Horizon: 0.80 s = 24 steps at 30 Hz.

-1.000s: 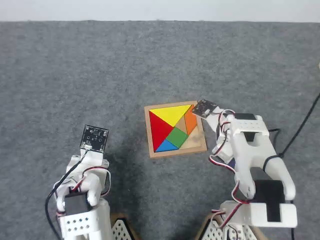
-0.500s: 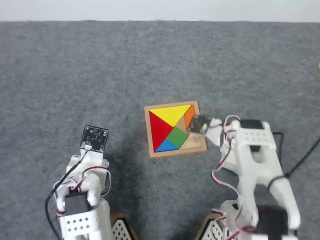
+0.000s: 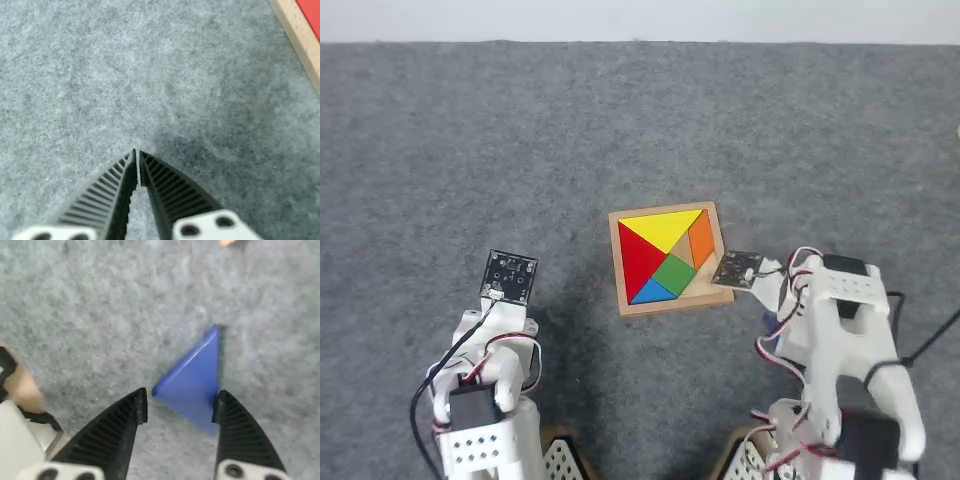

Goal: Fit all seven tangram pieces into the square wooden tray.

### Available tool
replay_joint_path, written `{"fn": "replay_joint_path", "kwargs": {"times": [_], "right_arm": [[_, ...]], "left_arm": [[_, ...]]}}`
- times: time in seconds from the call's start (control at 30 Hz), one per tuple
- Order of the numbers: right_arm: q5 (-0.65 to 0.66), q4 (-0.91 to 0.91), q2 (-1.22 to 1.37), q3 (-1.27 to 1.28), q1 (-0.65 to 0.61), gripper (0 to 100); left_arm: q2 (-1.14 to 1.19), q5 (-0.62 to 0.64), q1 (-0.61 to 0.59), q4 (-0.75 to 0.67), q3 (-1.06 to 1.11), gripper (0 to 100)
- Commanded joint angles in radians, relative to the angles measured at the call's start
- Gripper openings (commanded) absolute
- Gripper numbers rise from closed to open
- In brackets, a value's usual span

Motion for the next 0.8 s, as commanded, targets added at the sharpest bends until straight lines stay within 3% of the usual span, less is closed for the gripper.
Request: {"fn": "replay_joint_path", "kwargs": {"times": [0.0,0.23,0.5,0.77], "right_arm": [[-0.035,-0.082,0.099,-0.044,0.012,21.7],[-0.075,-0.07,0.26,-0.184,-0.002,21.4],[-0.226,-0.131,0.318,-0.304,-0.038,13.6],[-0.535,-0.177,0.317,-0.433,-0.12,14.0]], "left_arm": [[-0.02,-0.014,-0.008,0.005,-0.007,1],[-0.02,-0.014,-0.008,0.005,-0.007,1],[-0.02,-0.014,-0.008,0.005,-0.007,1],[-0.02,-0.014,-0.008,0.005,-0.007,1]]}}
